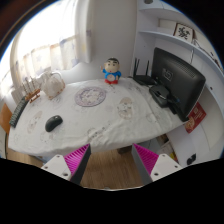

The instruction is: Arrange mouse

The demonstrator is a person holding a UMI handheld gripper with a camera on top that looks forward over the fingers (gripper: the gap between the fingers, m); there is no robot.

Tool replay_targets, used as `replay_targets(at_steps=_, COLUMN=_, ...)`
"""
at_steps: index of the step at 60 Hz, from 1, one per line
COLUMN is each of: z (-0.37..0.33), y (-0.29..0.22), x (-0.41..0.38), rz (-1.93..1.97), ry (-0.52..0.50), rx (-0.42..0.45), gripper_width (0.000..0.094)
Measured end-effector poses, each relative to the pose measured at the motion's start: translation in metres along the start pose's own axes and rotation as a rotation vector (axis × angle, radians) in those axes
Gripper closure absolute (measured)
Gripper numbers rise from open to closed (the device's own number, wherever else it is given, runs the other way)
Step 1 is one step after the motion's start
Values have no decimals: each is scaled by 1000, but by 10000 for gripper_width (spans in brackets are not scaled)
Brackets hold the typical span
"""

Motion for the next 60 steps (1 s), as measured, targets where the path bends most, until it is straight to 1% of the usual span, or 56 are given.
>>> replay_targets(at_steps=11, z=8, y=2, x=-14, rz=-52, ry=-3, rx=8, gripper_width=75)
replay_targets(at_steps=20, z=24, y=4, x=-57, rz=-72, ry=-55, rx=10, gripper_width=75)
replay_targets(at_steps=27, z=35, y=9, x=-111, rz=-97, ry=-123, rx=8, gripper_width=69)
replay_targets(at_steps=38, z=48, y=19, x=-212, rz=-156, ry=-252, rx=34, gripper_width=71)
replay_targets(at_steps=48, z=68, y=30, x=-290, rz=-147, ry=-344, rx=111, gripper_width=76)
replay_targets(at_steps=52, z=85, y=33, x=-308, rz=-162, ry=-344, rx=139, gripper_width=78)
replay_targets(at_steps=56, z=107, y=32, x=-315, rz=-177, ry=-311, rx=175, gripper_width=78)
replay_targets(at_steps=60, z=130, y=30, x=-322, rz=-184, ry=-284, rx=188, gripper_width=77)
Point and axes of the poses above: the point between the fingertips, and its own axes, seen from behind it with the camera up: x to the right, y down, z forward, the way the camera looks, the point moved 1 cm from there along -z, backward, against the way the camera looks, and after that the axes turned 6 degrees about -y, right-handed, at the moved point
